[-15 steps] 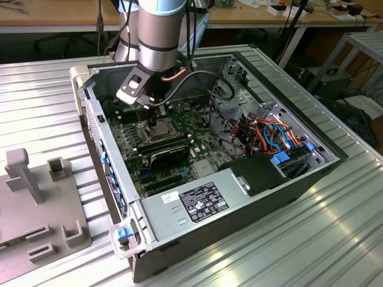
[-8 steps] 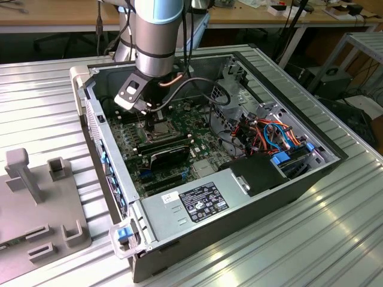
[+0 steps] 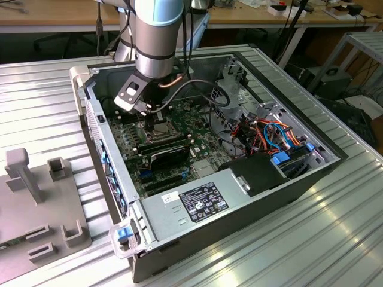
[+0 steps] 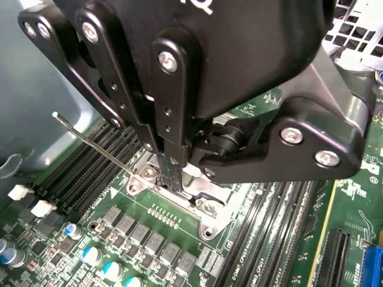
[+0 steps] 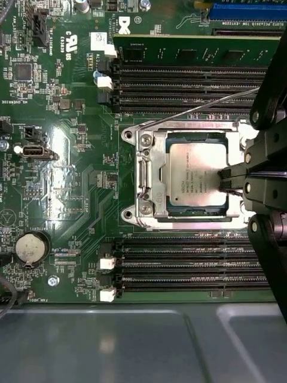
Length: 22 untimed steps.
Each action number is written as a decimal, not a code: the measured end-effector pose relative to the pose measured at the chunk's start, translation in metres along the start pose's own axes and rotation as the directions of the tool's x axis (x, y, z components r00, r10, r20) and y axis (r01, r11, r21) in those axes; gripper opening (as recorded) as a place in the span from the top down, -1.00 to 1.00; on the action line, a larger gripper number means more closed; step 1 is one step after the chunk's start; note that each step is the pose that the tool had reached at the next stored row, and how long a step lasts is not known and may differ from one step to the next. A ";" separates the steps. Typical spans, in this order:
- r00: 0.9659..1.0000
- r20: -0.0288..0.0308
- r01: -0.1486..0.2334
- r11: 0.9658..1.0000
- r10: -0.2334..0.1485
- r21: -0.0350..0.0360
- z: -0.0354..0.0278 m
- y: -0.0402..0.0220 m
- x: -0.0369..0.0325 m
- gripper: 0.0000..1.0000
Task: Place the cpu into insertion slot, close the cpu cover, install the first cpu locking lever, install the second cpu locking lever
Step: 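Close the cpu cover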
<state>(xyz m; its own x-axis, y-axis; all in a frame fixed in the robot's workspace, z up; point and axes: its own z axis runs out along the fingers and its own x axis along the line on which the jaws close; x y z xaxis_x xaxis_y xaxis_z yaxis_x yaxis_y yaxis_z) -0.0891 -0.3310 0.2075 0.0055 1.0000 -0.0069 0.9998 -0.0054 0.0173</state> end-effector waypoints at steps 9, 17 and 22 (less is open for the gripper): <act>1.000 0.000 0.000 1.000 0.000 0.000 -0.0181 0.0002 -0.0001 0.79; 1.000 0.000 0.000 1.000 0.000 0.000 -0.0247 0.0016 -0.0002 0.79; 1.000 0.000 0.000 1.000 0.000 0.000 -0.0236 0.0171 -0.0001 0.79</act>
<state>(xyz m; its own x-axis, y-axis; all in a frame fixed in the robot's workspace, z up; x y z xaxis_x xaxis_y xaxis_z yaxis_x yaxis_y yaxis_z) -0.0725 -0.3310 0.2313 0.0056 1.0000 -0.0067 0.9998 -0.0055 0.0174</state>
